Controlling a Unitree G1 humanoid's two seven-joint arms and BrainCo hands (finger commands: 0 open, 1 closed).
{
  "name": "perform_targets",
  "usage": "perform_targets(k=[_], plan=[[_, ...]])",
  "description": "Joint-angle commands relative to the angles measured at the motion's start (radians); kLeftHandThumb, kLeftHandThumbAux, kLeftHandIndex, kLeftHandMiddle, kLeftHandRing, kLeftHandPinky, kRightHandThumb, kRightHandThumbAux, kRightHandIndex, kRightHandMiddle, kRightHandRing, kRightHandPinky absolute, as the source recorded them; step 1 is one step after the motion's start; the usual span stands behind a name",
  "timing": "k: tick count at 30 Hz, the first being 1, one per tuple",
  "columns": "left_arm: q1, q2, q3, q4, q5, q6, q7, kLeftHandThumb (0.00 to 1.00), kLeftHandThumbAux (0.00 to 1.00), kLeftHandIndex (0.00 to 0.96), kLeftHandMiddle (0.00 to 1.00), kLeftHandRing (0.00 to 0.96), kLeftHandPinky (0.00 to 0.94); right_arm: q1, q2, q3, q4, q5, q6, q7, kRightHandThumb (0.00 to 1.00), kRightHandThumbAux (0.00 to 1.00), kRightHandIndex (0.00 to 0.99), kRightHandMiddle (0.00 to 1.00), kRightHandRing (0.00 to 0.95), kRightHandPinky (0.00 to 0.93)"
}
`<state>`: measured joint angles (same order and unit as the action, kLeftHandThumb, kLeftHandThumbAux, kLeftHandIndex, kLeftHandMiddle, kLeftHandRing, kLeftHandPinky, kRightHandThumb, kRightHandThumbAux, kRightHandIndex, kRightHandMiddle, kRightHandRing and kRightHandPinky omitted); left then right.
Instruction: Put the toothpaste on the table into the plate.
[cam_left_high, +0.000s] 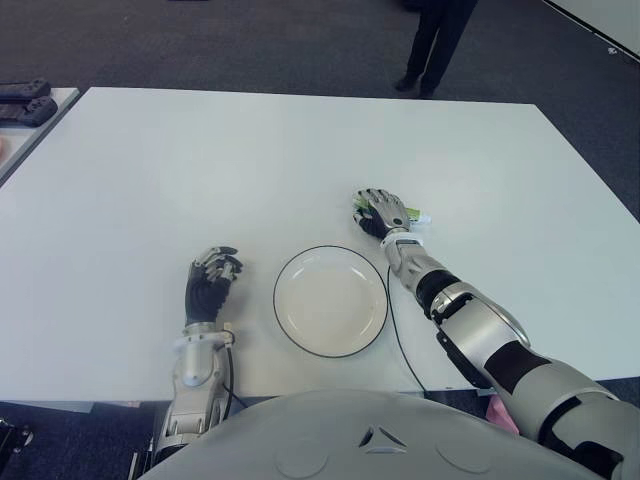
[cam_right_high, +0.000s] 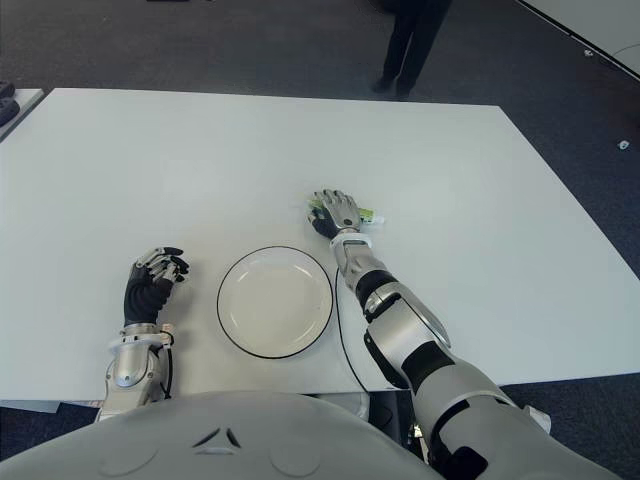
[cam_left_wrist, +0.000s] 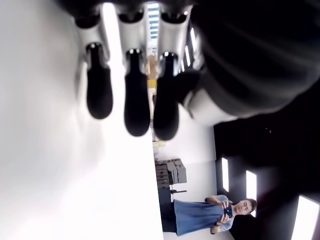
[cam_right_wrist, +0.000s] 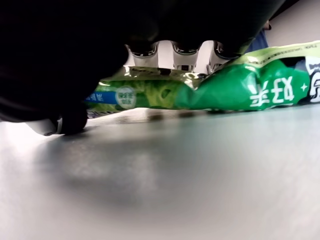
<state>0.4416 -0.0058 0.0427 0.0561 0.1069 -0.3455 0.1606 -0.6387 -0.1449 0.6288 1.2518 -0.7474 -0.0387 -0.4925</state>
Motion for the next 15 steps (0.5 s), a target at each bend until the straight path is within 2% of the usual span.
perform_targets(k=[1,3,9,15], plan=[[0.002,0.008,0.005,0.012,0.000,0.026,-0.009,0.703,0.719,0.432,0.564,0.552,0.544,0.067,-0.017,0.017,0.044,-0.011,-0.011,0.034,0.808,0.585,0.337,0.445,0.493,0.497],[0.002,0.008,0.006,0.013,0.002,0.027,-0.008,0.704,0.719,0.432,0.566,0.553,0.547,0.067,-0.018,0.020,0.043,-0.014,-0.016,0.027,0.830,0.639,0.372,0.490,0.575,0.579],[0.000,0.009,0.007,0.013,0.006,0.030,-0.004,0.704,0.719,0.432,0.567,0.555,0.546,0.067,-0.018,0.020,0.042,-0.015,-0.020,0.008,0.845,0.674,0.391,0.549,0.731,0.772],[-0.001,0.007,0.008,0.010,0.011,0.037,0.000,0.704,0.719,0.432,0.565,0.556,0.547,0.072,-0.023,0.011,0.030,-0.006,-0.043,-0.028,0.846,0.680,0.392,0.546,0.819,0.861]])
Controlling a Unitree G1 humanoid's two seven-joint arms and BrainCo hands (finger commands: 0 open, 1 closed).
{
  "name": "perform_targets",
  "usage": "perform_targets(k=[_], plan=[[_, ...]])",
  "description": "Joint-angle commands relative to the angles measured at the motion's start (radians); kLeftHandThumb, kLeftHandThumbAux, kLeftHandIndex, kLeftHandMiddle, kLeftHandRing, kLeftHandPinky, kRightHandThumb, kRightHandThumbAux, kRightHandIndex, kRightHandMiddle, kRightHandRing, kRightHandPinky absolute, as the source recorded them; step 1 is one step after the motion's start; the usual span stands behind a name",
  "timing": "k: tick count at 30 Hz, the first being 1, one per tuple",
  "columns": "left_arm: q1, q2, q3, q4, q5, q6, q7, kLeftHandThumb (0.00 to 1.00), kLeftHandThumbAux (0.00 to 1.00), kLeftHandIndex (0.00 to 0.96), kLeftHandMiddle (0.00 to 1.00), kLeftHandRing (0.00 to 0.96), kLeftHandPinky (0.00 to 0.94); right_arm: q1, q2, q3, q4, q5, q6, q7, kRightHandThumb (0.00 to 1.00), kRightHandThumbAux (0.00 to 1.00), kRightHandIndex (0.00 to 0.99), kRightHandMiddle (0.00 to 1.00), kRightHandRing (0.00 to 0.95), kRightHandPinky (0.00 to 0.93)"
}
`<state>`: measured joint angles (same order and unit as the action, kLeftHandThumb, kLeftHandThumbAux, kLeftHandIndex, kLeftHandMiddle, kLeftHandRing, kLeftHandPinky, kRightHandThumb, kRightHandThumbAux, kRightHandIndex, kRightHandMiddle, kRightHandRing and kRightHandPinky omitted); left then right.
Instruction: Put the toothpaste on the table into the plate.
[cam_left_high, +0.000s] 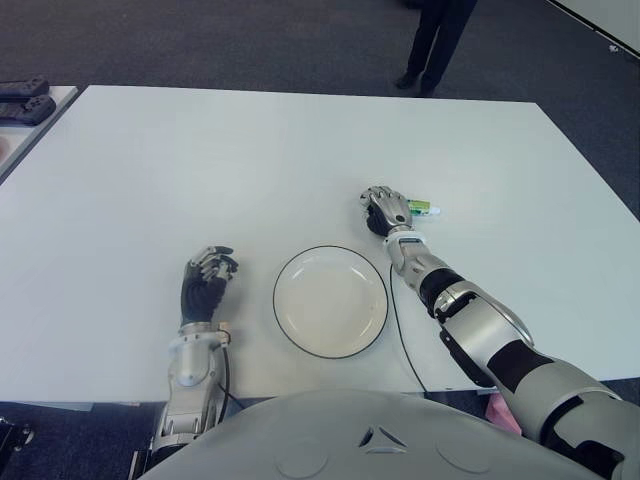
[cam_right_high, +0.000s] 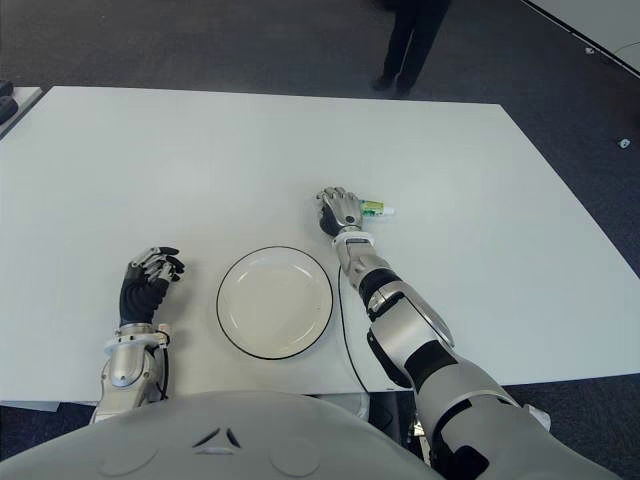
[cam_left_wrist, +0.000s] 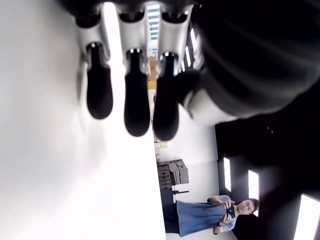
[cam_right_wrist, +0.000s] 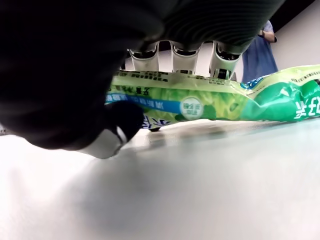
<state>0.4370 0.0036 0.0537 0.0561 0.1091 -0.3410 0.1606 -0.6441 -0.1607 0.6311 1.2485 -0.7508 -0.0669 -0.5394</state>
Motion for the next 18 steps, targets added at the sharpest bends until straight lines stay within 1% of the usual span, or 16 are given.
perform_targets(k=[1,3,6,9,15,18], plan=[[0.004,-0.003,-0.002,0.009,0.009,0.033,0.000,0.704,0.719,0.432,0.565,0.557,0.547,0.079,-0.009,0.008,0.030,-0.002,-0.021,0.011,0.846,0.681,0.392,0.546,0.825,0.866],[0.004,-0.003,-0.002,0.008,0.009,0.034,0.000,0.704,0.719,0.432,0.566,0.557,0.547,0.081,-0.009,0.007,0.029,-0.002,-0.026,0.004,0.846,0.682,0.392,0.545,0.840,0.877],[0.004,-0.003,-0.001,0.008,0.006,0.033,-0.002,0.704,0.718,0.432,0.566,0.556,0.544,0.085,-0.013,0.006,0.004,-0.004,-0.055,-0.041,0.847,0.682,0.393,0.546,0.852,0.885],[0.003,-0.003,0.000,0.009,0.005,0.034,-0.003,0.704,0.718,0.432,0.566,0.554,0.543,0.088,-0.017,0.002,-0.006,0.000,-0.081,-0.067,0.849,0.681,0.395,0.549,0.864,0.890],[0.005,-0.003,0.000,0.004,0.007,0.040,-0.003,0.704,0.719,0.432,0.568,0.555,0.545,0.093,-0.031,-0.007,-0.026,0.005,-0.140,-0.092,0.850,0.680,0.398,0.552,0.872,0.886],[0.006,-0.002,-0.001,0.002,0.008,0.043,-0.003,0.704,0.719,0.432,0.569,0.556,0.545,0.094,-0.037,-0.013,-0.039,0.010,-0.160,-0.085,0.851,0.679,0.400,0.554,0.874,0.885]])
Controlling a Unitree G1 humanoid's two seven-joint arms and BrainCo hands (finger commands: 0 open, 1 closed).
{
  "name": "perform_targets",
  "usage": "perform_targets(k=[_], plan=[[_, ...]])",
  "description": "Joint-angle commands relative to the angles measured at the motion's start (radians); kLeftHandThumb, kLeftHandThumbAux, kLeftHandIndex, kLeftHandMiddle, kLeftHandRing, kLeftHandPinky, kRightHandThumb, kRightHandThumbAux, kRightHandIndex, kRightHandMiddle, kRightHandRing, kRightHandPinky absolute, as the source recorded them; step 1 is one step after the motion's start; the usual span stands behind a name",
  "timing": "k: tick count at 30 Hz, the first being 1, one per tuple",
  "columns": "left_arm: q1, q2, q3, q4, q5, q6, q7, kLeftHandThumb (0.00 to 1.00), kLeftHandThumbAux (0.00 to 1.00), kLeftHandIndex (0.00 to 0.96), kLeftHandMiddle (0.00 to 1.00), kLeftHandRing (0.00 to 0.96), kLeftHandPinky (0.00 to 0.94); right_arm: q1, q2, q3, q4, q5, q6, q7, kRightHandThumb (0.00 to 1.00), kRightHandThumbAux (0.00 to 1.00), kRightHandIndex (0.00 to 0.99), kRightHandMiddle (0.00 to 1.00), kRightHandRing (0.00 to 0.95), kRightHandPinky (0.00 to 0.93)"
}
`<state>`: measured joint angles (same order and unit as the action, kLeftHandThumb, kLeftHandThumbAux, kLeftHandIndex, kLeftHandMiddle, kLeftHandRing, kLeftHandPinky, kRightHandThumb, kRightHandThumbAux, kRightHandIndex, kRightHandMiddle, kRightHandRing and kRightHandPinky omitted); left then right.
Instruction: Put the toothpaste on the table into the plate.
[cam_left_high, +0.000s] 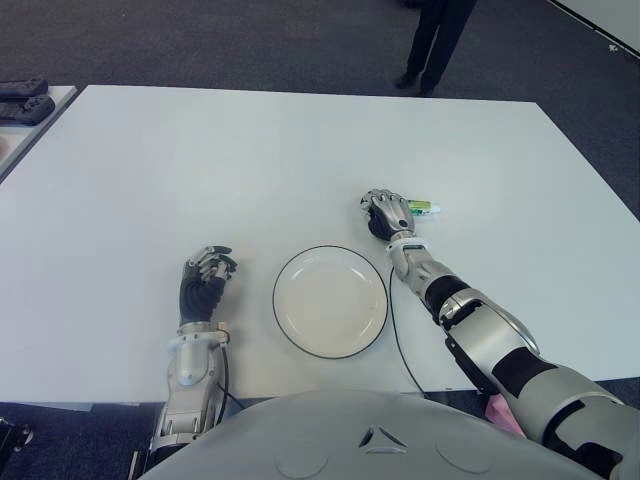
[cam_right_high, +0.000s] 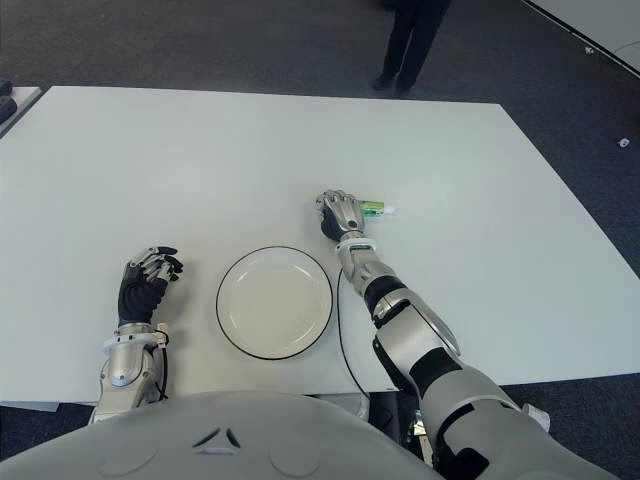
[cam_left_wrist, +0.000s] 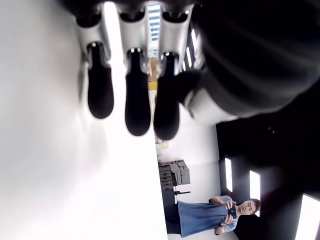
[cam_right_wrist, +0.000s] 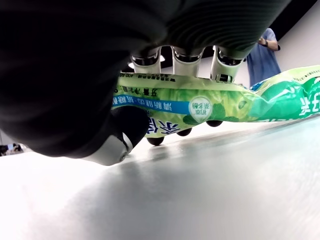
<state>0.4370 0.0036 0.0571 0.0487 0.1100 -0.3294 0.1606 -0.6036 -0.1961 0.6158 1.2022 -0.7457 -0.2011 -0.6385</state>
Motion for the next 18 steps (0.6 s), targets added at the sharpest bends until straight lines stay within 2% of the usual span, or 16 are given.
perform_targets(k=[1,10,18], plan=[[0.005,-0.002,-0.004,0.009,0.008,0.033,-0.003,0.704,0.719,0.432,0.569,0.556,0.545,0.054,-0.003,-0.001,0.005,0.006,-0.035,0.017,0.851,0.679,0.400,0.554,0.874,0.885],[0.002,-0.004,-0.005,0.008,0.013,0.037,0.002,0.706,0.719,0.432,0.567,0.558,0.553,0.046,-0.024,0.018,-0.017,-0.029,-0.075,-0.025,0.852,0.679,0.402,0.557,0.879,0.884],[-0.001,-0.004,-0.001,0.014,0.007,0.034,-0.002,0.705,0.719,0.432,0.565,0.556,0.545,0.043,-0.040,0.007,-0.039,-0.017,-0.116,-0.021,0.852,0.679,0.403,0.558,0.882,0.887]])
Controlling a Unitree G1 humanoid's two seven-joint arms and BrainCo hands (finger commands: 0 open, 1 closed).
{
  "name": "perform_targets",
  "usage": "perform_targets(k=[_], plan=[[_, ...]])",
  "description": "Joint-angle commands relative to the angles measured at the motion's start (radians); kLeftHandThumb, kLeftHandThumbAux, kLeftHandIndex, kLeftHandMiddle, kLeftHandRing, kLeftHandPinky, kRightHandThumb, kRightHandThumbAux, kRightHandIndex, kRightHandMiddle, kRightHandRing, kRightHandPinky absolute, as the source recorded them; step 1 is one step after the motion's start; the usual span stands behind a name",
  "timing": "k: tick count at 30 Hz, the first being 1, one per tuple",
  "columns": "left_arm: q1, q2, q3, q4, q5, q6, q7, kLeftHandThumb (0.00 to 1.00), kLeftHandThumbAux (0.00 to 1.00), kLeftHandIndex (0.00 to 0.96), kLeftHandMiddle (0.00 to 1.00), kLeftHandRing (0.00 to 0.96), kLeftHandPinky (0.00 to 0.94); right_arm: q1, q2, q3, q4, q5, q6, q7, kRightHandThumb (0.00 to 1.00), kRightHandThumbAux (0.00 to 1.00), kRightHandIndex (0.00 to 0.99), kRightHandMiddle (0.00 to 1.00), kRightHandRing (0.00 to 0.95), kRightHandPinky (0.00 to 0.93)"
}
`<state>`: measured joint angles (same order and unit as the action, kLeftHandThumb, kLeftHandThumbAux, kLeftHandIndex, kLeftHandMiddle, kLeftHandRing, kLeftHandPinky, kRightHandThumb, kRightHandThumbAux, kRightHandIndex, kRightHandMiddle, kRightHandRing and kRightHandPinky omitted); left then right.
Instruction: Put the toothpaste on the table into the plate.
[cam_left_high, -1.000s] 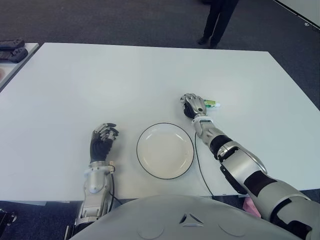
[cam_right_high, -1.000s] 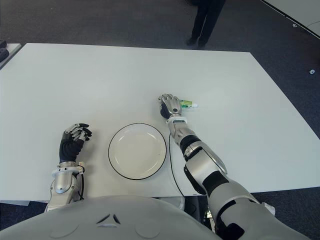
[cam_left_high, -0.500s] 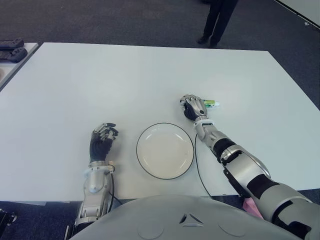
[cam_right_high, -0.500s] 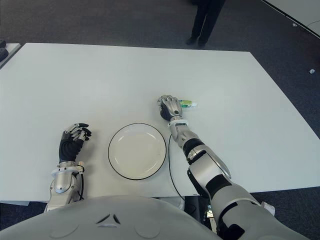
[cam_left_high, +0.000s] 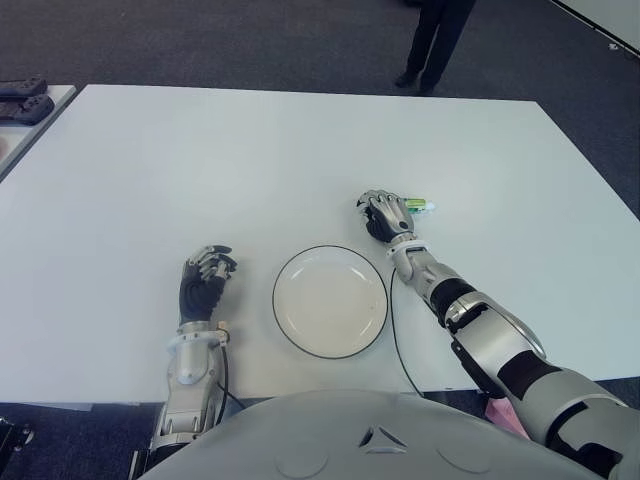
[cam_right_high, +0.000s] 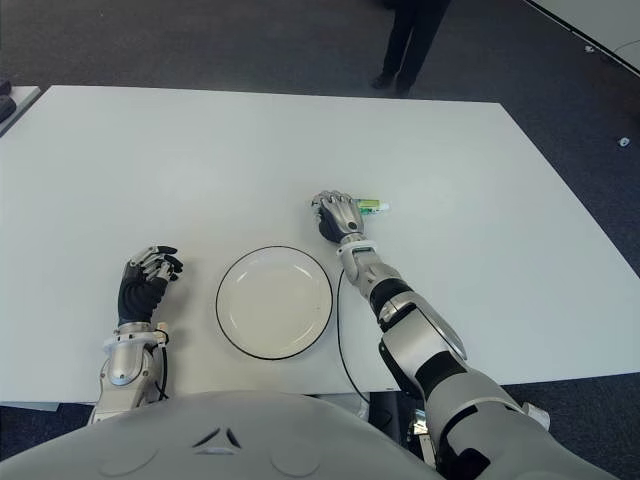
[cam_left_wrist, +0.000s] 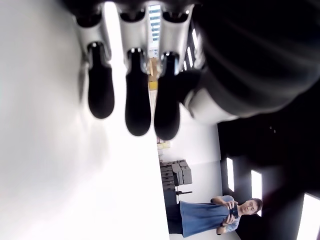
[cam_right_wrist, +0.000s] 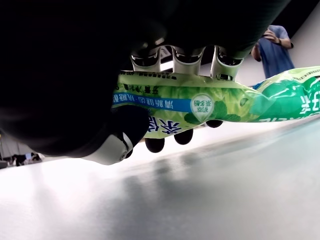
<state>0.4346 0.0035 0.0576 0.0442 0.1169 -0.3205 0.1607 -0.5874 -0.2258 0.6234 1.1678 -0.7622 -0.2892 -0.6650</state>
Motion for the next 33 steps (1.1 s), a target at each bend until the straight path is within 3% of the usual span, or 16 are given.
perform_targets(k=[1,12,20,33], plan=[[0.000,-0.004,-0.001,0.022,-0.001,0.022,-0.002,0.705,0.719,0.432,0.564,0.556,0.546,0.027,-0.013,-0.004,-0.008,0.003,-0.036,0.007,0.851,0.679,0.403,0.558,0.882,0.888],[-0.005,-0.006,0.002,0.038,0.003,0.003,0.004,0.705,0.719,0.432,0.560,0.552,0.544,0.034,-0.060,-0.046,-0.108,0.035,-0.120,0.035,0.848,0.680,0.400,0.553,0.867,0.851],[-0.011,-0.007,0.003,0.050,-0.002,-0.004,0.001,0.705,0.719,0.432,0.563,0.553,0.542,0.075,-0.115,-0.090,-0.287,0.047,-0.183,0.069,0.846,0.681,0.398,0.549,0.857,0.827],[-0.030,-0.009,0.004,0.086,-0.013,-0.043,-0.004,0.705,0.718,0.432,0.565,0.557,0.546,0.126,-0.175,-0.153,-0.476,0.066,-0.302,0.108,0.846,0.683,0.394,0.548,0.874,0.864]])
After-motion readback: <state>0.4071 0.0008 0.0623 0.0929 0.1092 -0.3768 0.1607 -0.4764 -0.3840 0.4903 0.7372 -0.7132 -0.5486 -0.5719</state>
